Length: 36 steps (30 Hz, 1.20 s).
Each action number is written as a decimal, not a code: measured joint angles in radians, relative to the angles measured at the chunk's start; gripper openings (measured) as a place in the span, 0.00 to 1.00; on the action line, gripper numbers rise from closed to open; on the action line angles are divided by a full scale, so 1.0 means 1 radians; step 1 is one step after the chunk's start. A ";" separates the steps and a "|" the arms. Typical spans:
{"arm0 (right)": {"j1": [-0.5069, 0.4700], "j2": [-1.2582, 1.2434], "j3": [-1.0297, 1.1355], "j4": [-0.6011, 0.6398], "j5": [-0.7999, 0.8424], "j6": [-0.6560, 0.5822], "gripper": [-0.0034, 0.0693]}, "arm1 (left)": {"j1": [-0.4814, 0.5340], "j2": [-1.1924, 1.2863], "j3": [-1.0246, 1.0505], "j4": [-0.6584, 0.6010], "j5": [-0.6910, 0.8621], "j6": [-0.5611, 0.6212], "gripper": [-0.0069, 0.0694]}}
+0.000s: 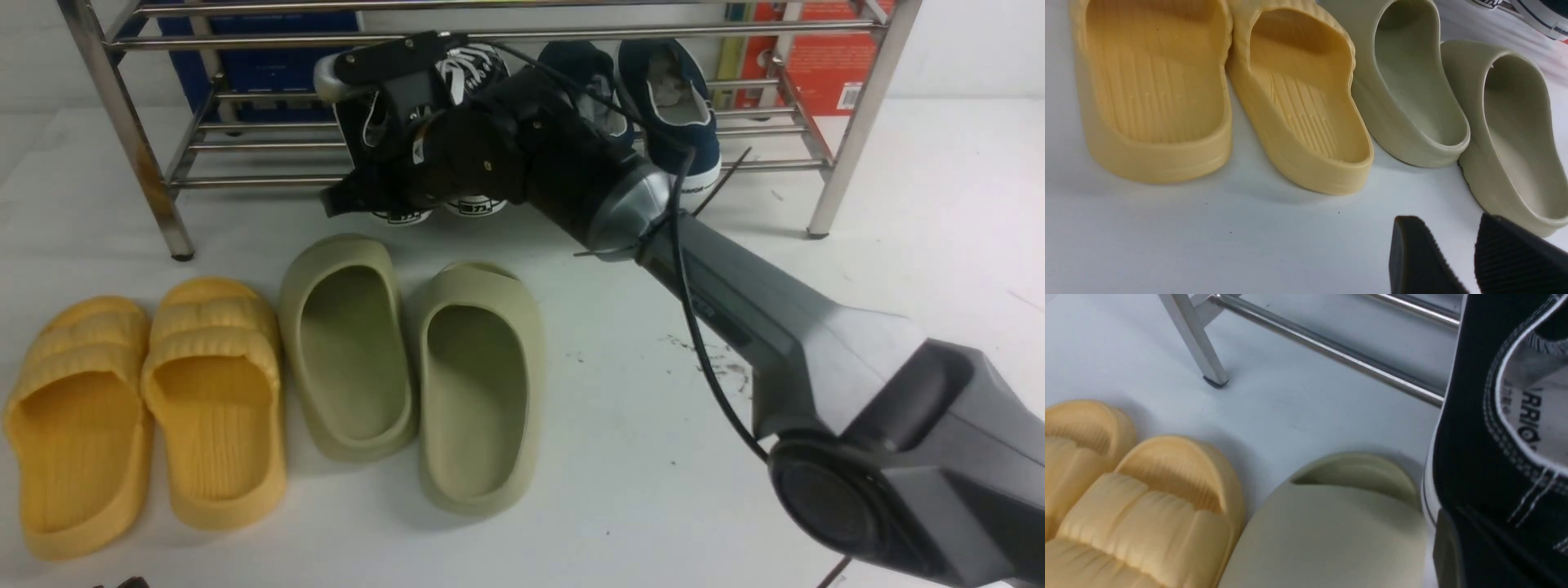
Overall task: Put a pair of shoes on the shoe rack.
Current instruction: Use the right arm to put a shoe into the shoe rack
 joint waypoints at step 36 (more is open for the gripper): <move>-0.011 0.080 0.000 -0.069 -0.168 0.079 0.10 | 0.000 0.000 0.000 0.000 0.000 0.000 0.40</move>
